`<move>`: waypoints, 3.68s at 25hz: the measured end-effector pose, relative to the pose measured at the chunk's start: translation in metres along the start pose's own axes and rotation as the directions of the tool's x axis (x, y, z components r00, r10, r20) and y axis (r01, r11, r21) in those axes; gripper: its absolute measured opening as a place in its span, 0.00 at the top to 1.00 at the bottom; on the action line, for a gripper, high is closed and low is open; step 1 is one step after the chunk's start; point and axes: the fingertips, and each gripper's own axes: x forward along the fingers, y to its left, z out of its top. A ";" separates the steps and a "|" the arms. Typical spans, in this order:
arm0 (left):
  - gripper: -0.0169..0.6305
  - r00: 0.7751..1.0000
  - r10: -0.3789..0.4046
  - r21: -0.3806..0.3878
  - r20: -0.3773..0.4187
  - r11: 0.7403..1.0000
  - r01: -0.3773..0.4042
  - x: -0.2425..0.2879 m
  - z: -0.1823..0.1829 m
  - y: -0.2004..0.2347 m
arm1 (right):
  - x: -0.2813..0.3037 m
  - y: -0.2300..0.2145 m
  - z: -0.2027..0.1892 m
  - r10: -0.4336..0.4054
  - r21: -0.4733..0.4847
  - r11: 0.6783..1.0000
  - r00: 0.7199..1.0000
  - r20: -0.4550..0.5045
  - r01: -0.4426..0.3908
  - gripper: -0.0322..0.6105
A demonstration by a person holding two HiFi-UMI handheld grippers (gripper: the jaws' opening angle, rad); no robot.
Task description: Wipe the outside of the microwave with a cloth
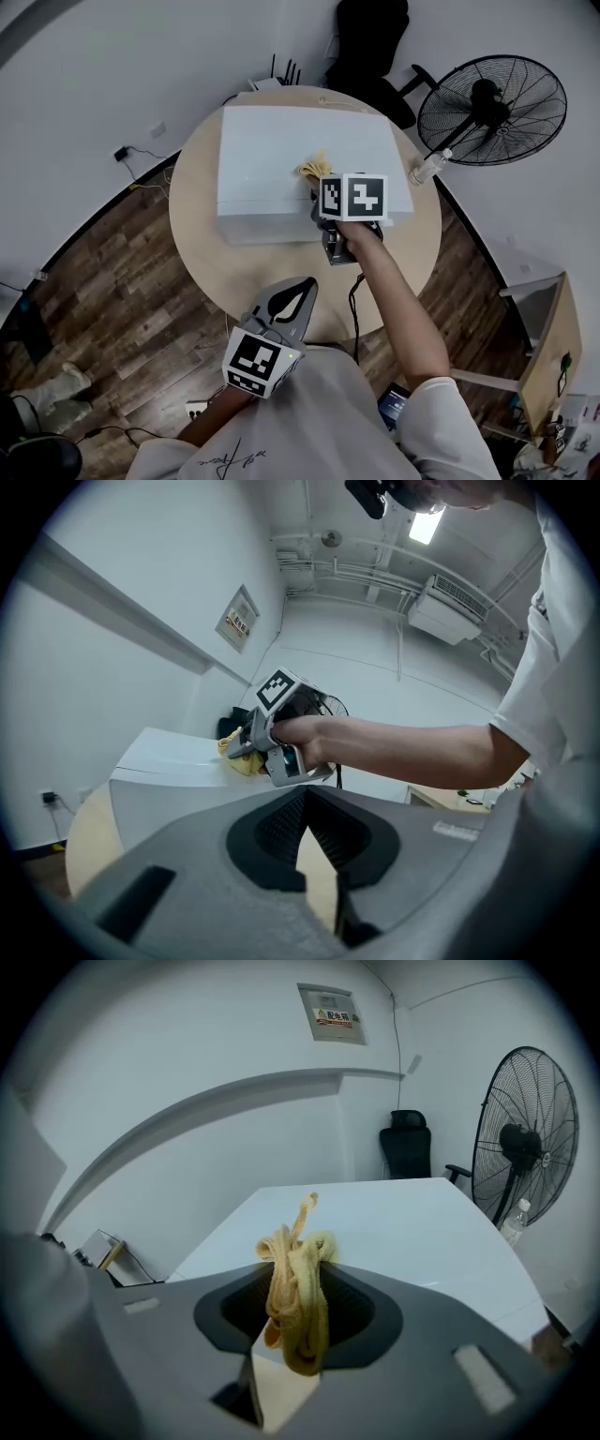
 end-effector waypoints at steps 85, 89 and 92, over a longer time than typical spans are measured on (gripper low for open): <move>0.99 0.980 0.200 -0.017 0.021 0.980 -0.200 -0.028 0.006 0.034 | -0.081 0.049 -0.011 0.470 0.019 0.876 0.861 0.194 -0.482 0.73; 0.99 0.974 0.226 -0.021 0.030 0.974 -0.226 -0.030 0.011 0.046 | -0.092 0.024 -0.020 0.439 0.036 0.889 0.873 0.213 -0.456 0.73; 0.99 0.971 0.236 -0.024 0.024 0.972 -0.235 -0.030 0.011 0.052 | -0.097 0.010 -0.028 0.418 0.041 0.899 0.882 0.219 -0.436 0.73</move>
